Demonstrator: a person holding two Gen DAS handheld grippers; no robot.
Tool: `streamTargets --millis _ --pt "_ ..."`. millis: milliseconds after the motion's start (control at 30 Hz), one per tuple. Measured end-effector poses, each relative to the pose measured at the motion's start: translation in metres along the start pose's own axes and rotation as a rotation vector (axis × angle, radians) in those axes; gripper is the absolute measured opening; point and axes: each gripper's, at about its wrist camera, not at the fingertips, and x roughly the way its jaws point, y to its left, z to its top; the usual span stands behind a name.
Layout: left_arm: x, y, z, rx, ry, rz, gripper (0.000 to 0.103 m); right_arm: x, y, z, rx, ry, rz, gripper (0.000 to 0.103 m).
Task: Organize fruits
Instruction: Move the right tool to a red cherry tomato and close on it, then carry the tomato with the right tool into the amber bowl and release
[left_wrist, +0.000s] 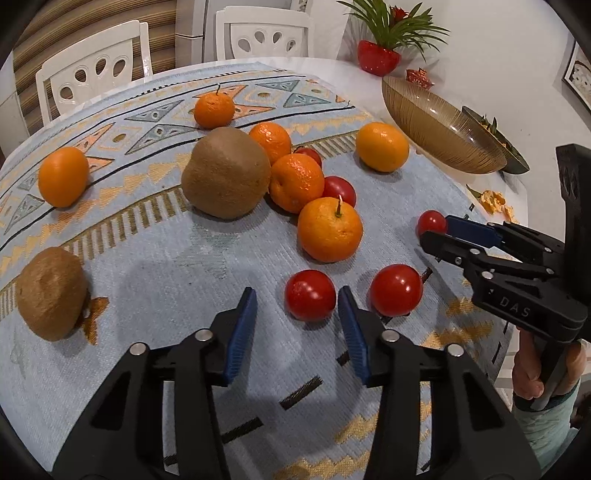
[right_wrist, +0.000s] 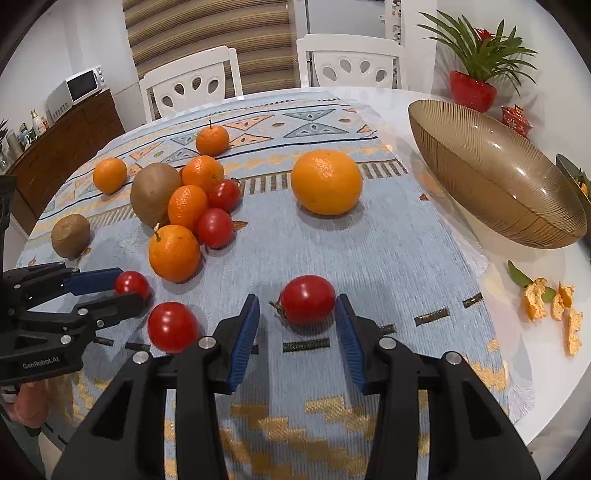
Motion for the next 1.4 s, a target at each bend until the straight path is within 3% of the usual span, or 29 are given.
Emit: streamTargets --millis 167,633,767,967,1133,1300,1400 --pt "0.003 -0.005 0.001 0.015 -0.003 -0.001 0.027 0.0 -0.003 0.0 0.006 -0.006 0.005 0.032" --pt "-0.033 -0.026 0.016 0.067 -0.101 0.03 0.027 -0.032 -0.009 0.01 0.004 -0.09 0.013 0.031" --pt "-0.049 -0.051 0.05 0.131 -0.142 0.028 0.027 -0.055 -0.022 0.025 0.007 -0.142 -0.022 0.031" --pt "-0.055 -0.105 0.122 0.23 -0.2 -0.032 0.027 -0.094 -0.082 0.057 0.097 -0.219 -0.144 0.031" --pt "-0.024 -0.156 0.174 0.256 -0.17 -0.124 0.027 -0.098 -0.149 0.074 0.217 -0.211 -0.216 0.031" --pt "0.039 -0.198 0.202 0.274 -0.085 -0.156 0.027 -0.07 -0.204 0.081 0.325 -0.111 -0.16 0.031" --pt "0.074 -0.211 0.208 0.263 -0.022 -0.166 0.027 -0.052 -0.217 0.083 0.342 -0.057 -0.153 0.031"
